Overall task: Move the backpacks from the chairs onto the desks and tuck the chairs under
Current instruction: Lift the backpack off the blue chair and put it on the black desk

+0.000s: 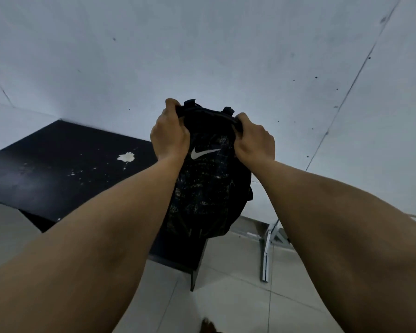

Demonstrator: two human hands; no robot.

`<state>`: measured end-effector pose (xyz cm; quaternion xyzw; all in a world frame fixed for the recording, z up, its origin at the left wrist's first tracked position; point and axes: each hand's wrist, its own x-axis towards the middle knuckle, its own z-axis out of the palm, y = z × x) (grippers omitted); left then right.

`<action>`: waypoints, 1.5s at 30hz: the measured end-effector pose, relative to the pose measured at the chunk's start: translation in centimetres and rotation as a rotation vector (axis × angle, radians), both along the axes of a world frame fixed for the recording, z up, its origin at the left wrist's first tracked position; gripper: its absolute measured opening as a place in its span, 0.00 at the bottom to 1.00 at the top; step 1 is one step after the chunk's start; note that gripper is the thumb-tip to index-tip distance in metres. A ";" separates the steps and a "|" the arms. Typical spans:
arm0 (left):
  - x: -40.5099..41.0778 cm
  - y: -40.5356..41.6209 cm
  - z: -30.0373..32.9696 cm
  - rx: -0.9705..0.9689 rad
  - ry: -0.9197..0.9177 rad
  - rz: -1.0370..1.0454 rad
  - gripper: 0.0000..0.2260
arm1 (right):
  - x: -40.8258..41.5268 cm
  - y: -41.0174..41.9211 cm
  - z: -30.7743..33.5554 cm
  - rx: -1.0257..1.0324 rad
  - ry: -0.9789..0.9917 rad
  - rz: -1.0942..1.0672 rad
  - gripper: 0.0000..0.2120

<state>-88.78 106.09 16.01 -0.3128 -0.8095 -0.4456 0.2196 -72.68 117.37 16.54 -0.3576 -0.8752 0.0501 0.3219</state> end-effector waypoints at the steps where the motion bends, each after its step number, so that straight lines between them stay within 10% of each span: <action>1: -0.8 0.8 -0.2 -0.007 -0.001 -0.001 0.15 | -0.8 0.9 -0.3 -0.005 -0.007 0.005 0.06; 41: -27.8 33.1 -4.4 -0.183 -0.170 -0.373 0.12 | -25.2 29.9 -5.4 -0.226 -0.081 -0.360 0.15; 45: -28.1 34.1 -4.4 -0.424 -0.196 -0.266 0.18 | -25.9 30.4 -5.8 -0.274 -0.099 -0.397 0.19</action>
